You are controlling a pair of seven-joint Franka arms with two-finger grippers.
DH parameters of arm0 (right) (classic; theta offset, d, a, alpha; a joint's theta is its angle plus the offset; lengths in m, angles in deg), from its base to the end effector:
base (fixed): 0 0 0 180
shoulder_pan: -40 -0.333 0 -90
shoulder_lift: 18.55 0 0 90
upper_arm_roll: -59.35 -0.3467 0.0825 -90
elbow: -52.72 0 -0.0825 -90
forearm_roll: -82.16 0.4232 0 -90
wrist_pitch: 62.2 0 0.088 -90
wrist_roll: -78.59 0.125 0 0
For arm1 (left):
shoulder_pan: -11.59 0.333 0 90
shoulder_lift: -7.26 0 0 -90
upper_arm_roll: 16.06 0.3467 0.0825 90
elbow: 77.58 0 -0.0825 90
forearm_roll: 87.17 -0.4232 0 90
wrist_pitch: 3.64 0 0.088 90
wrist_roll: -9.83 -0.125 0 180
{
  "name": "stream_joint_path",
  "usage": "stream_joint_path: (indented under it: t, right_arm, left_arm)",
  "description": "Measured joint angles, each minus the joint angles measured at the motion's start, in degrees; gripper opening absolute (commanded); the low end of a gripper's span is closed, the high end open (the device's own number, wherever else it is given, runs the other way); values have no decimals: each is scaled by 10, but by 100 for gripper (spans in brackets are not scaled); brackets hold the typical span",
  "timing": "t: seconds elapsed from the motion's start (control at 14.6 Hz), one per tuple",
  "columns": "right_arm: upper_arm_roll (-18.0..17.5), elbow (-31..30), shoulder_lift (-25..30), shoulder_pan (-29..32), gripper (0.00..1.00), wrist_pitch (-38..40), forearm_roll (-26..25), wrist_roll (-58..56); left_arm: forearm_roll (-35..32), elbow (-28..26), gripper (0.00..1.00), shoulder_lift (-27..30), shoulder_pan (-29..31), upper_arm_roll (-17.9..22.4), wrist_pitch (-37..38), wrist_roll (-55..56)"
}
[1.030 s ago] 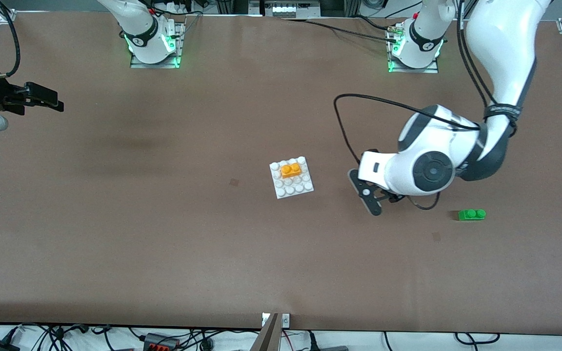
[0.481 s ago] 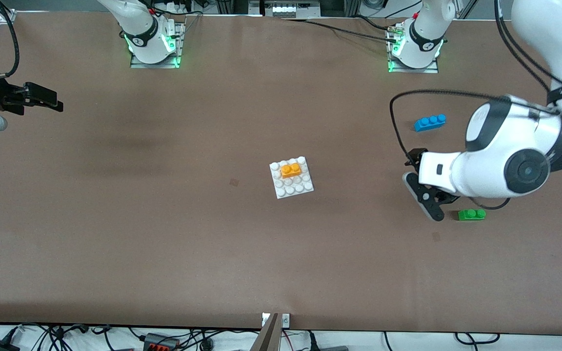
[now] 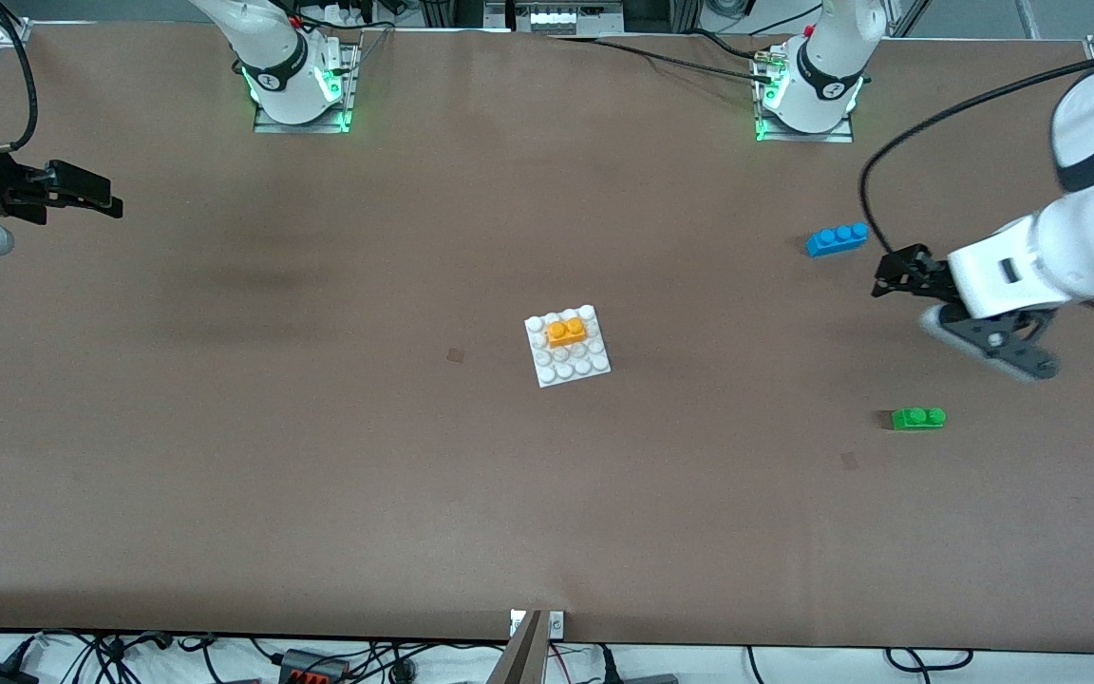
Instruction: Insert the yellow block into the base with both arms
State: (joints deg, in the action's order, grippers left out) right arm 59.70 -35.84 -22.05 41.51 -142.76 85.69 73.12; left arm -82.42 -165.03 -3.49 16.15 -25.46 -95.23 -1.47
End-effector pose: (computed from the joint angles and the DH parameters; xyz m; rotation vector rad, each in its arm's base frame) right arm 0.5907 -0.0106 0.6015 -3.0513 -0.1022 0.3008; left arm 0.6465 -0.0565 0.5474 2.9898 -0.4116 -0.1607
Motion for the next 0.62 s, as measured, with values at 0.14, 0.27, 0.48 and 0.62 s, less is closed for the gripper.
stream_joint_path:
  t: [0.14, 0.27, 0.48, 0.62]
  right_arm:
    - [-1, 0, 1, -1, 100, -12, -17, 0]
    - [-3, -3, 3, -2, 100, -61, -43, 7]
    - [-2, -23, 4, -1, 100, -143, -49, 14]
    - [-1, -32, 5, -1, 100, -155, -49, 44]
  left_arm:
    - [0, -43, 100, 53, -8, 8, 4, 93]
    - [-18, -67, 100, 90, -13, 8, 4, 130]
    - [-30, -72, 100, 111, -13, 10, 21, 150]
    - [-30, -73, 100, 111, -15, 10, 23, 159]
